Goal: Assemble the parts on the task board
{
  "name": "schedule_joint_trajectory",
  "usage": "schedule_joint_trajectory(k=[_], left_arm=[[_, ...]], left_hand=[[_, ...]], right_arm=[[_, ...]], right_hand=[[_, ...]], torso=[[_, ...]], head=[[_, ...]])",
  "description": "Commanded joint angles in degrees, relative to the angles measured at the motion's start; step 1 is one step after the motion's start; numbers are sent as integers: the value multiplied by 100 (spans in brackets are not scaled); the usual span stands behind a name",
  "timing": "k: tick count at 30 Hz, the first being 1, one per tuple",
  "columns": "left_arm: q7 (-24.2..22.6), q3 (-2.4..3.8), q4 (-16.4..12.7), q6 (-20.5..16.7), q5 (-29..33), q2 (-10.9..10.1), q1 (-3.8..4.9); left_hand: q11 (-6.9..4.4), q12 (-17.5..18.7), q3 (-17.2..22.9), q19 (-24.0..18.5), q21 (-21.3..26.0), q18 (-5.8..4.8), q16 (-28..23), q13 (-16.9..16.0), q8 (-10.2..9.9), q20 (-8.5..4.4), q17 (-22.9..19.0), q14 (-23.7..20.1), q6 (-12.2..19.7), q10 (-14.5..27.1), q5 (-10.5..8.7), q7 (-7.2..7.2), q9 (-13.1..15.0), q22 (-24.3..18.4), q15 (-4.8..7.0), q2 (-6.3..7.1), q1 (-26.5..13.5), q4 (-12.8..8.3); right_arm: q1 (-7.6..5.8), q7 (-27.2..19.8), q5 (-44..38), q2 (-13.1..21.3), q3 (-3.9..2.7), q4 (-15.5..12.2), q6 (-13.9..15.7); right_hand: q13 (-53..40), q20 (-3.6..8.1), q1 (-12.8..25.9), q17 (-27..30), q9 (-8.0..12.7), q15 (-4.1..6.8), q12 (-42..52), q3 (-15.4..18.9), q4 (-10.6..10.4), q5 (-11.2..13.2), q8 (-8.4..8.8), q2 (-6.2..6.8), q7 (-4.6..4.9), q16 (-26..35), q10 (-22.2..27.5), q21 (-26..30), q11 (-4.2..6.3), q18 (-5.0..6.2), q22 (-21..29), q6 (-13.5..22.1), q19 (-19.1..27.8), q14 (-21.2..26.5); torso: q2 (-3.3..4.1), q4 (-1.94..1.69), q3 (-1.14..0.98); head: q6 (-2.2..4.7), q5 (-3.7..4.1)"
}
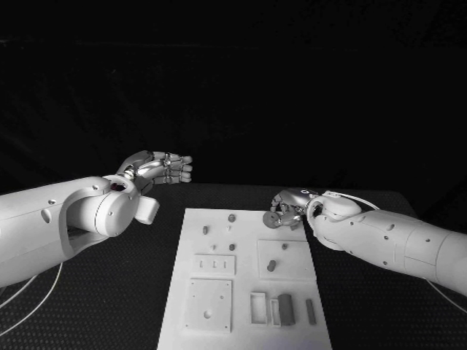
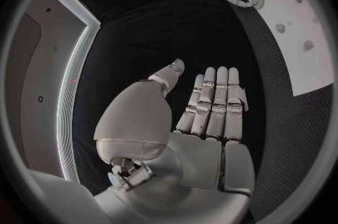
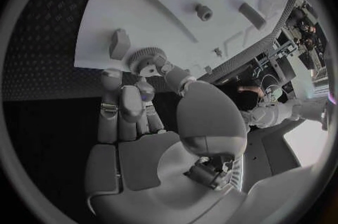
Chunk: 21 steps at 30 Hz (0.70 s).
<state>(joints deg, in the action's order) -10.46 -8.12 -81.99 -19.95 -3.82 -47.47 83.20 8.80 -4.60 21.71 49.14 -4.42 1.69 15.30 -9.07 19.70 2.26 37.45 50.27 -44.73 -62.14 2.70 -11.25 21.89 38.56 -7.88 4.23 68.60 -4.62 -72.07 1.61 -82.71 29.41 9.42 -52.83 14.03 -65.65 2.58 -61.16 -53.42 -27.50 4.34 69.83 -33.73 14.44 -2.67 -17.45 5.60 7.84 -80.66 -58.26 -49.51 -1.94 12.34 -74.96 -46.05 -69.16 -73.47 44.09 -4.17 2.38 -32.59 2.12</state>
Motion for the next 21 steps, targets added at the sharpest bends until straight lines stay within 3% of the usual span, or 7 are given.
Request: schedule_joint_trajectory(k=[1, 4, 10, 15, 21], left_arm=[[-73, 4, -12, 90, -3, 4, 7], [-70, 5, -19, 92, -3, 3, 7], [-68, 5, -29, 92, -3, 3, 7], [-63, 5, -37, 89, -3, -4, 7], [-62, 5, -44, 93, -3, -10, 7]], left_hand=[[12, 23, 10, 17, 23, -41, -25, -8, -22, 22, 7, 16, -8, -48, 32, -17, -6, 1, -36, 8, -64, -40], [12, 24, 11, 17, 24, -41, -26, -8, -22, 22, 7, 16, -8, -48, 32, -18, -6, 2, -36, 8, -66, -42], [13, 30, 20, 16, 25, -41, -30, -10, -24, 22, 10, 15, -7, -48, 32, -19, -7, 3, -37, 9, -78, -55], [13, 35, 26, 16, 26, -42, -34, -11, -26, 22, 13, 15, -5, -48, 32, -23, -7, 4, -38, 12, -89, -66], [15, 39, 33, 15, 27, -42, -38, -12, -29, 23, 15, 14, -2, -46, 32, -28, -9, 4, -39, 13, -97, -76]], right_arm=[[10, -105, 76, -21, -1, 33, -207], [10, -98, 83, -33, -1, 38, -185], [19, -83, 83, -77, -1, 85, -235], [72, -64, 70, -99, -1, 114, -230], [89, -33, 13, -121, -1, 128, -226]], right_hand=[[11, 21, 34, -9, 0, 4, 28, 7, 26, -5, -5, -142, 46, -30, 23, -29, 9, 266, -126, -37, 15, 31], [15, 19, 50, -9, 7, 1, 32, 7, 33, -5, 11, -228, 49, -34, 26, -36, 6, 266, -126, -12, 23, 33], [19, 18, 83, -11, 10, -1, 36, 43, 68, -4, 21, -184, 50, -39, 30, -47, 4, 266, -128, 4, 31, 37], [23, 19, 100, -12, 13, -5, 41, 69, 107, -4, 28, -129, 56, -43, 33, -56, -1, 266, -127, 14, 38, 39], [36, 21, 147, -10, 16, -23, 55, 118, 156, -4, 39, 28, 77, -51, 36, -76, -20, 266, -120, 25, 44, 44]], torso=[[6, 1, -5], [4, 3, -5], [-1, 0, -3], [-2, 8, -4], [-5, 10, -1]], head=[[-13, -1], [-16, -9], [-29, -9], [-48, -21], [-62, -23]])
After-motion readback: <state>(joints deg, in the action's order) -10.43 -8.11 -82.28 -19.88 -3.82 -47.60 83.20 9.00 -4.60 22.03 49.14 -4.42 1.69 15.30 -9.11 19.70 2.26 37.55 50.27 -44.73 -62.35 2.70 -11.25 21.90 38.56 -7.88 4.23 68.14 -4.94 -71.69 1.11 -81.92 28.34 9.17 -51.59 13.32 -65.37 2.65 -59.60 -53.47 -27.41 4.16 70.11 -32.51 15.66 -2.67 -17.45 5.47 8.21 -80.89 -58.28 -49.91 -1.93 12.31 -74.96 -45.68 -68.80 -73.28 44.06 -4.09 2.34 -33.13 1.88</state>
